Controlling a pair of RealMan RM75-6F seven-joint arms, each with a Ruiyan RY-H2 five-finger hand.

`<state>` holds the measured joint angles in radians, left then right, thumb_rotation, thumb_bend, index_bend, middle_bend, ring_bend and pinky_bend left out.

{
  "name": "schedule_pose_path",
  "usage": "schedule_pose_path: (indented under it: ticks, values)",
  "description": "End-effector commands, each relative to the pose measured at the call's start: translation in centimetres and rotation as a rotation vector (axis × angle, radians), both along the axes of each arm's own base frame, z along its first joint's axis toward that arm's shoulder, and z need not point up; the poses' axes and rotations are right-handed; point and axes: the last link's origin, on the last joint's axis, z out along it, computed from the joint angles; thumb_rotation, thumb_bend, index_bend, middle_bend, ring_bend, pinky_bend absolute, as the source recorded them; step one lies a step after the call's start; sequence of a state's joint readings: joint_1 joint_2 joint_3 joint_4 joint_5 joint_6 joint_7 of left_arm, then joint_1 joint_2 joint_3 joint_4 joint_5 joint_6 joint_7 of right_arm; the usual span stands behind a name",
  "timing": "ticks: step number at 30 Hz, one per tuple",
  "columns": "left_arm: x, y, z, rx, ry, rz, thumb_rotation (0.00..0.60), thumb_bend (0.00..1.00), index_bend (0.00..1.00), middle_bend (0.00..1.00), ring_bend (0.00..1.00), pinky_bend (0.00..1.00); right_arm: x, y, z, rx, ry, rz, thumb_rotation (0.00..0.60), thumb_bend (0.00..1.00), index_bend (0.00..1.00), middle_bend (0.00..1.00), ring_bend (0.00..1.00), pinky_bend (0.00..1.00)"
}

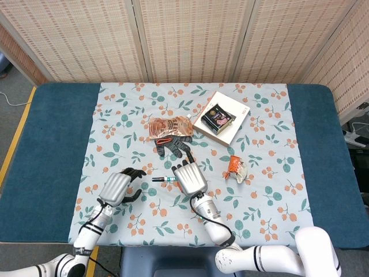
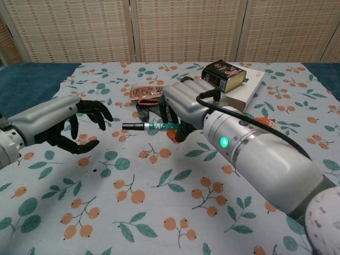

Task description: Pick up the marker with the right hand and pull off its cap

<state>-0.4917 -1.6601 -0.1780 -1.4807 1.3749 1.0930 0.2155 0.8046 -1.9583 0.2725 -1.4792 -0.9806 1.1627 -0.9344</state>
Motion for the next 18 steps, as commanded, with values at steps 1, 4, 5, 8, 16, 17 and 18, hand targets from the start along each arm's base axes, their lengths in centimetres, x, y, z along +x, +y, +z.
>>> schedule_pose_path:
  ticks: [1,4,5,8,16,17,18]
  values:
    - [1.1,0.6,-0.5,0.035,-0.018,-0.006,0.6,0.37,0.29,0.38,0.29,0.57,0.1,-0.2,-0.1,0.0,-0.013,-0.005,0.6,0.46,0.8,0.74,0.36,0.0]
    - [1.9,0.6,-1.2,0.044,-0.043,-0.008,0.6,0.37,0.33,0.42,0.32,0.6,0.1,-0.4,-0.3,0.0,-0.023,-0.014,0.6,0.46,0.8,0.74,0.36,0.0]
    - [2.1,0.6,-1.4,0.049,-0.046,-0.013,0.6,0.37,0.34,0.43,0.32,0.61,0.1,-0.4,-0.4,-0.001,-0.025,-0.016,0.6,0.46,0.8,0.74,0.36,0.0]
    - [2.6,0.7,-2.0,0.074,-0.055,-0.025,0.6,0.37,0.38,0.46,0.35,0.63,0.1,-0.5,-0.6,0.001,-0.034,-0.021,0.6,0.46,0.8,0.74,0.36,0.0]
    - [2.8,1.2,-3.1,0.116,-0.039,-0.047,0.6,0.37,0.41,0.5,0.38,0.65,0.1,-0.5,-0.9,0.011,-0.059,-0.03,0.6,0.46,0.8,0.74,0.36,0.0]
    - [2.7,1.3,-3.2,0.123,-0.034,-0.054,0.6,0.37,0.41,0.5,0.38,0.65,0.1,-0.5,-0.9,0.012,-0.06,-0.031,0.6,0.46,0.8,0.74,0.36,0.0]
    - [2.7,1.3,-3.3,0.127,-0.031,-0.058,0.6,0.37,0.41,0.5,0.38,0.66,0.1,-0.5,-0.9,0.013,-0.061,-0.031,0.6,0.46,0.8,0.74,0.36,0.0]
